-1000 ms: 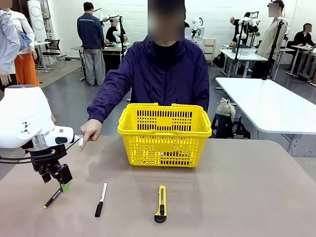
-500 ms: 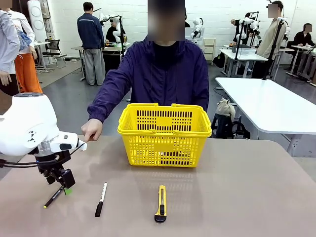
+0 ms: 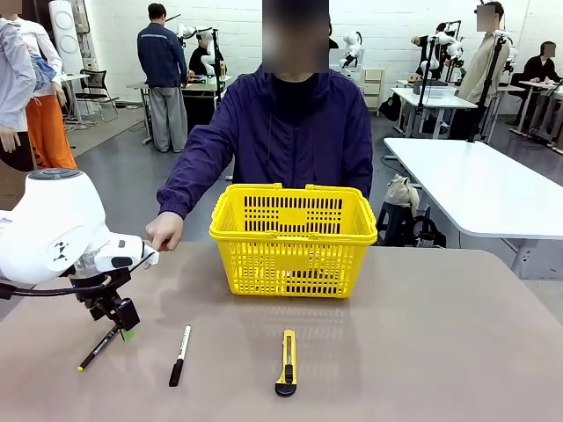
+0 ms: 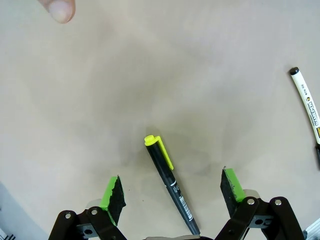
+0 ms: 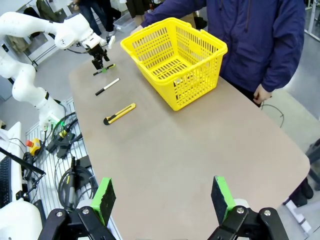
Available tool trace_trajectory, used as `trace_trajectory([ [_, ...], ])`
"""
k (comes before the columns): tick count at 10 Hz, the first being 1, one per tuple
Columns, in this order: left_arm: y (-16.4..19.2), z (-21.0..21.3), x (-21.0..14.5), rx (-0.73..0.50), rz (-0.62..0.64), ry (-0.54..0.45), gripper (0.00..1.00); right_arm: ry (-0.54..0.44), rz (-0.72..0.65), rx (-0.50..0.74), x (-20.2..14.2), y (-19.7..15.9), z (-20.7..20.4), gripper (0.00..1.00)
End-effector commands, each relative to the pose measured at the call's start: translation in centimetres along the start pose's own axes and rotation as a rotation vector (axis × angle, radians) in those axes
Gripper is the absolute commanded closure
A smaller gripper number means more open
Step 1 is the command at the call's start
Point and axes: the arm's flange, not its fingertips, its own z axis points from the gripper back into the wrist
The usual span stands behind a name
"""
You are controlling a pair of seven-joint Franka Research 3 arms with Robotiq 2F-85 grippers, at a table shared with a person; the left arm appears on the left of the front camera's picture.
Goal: Place the items the person wants into the basket.
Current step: Pick up the item the person points to and place it in the Market Basket.
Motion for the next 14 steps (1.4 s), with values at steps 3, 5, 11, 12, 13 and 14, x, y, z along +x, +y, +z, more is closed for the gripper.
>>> trace_trajectory([
  [3, -1.12, -0.66, -2.21, 0.034, 0.043, 0.01, 0.0, 0.004, 0.006, 0.008, 0.17, -0.27, 0.08, 0.0],
  [5, -1.07, -0.72, -2.27, 0.051, 0.029, 0.009, 0.55, 0.004, 0.006, 0.008, 0.17, -0.27, 0.08, 0.0],
  [11, -0.88, -0.88, -2.31, 0.036, 0.029, 0.021, 0.99, 0.004, 0.006, 0.008, 0.17, -0.27, 0.08, 0.0],
  [12, -0.88, -0.92, -2.3, 0.034, 0.027, 0.023, 1.0, 0.004, 0.006, 0.008, 0.17, -0.27, 0.08, 0.0],
  [13, -0.89, -0.94, -2.33, 0.034, 0.025, 0.025, 1.0, 0.004, 0.006, 0.008, 0.17, -0.27, 0.08, 0.0],
  [14, -0.86, -0.94, -2.37, 0.034, 0.025, 0.025, 1.0, 0.004, 0.006, 0.008, 0.17, -0.27, 0.08, 0.0],
])
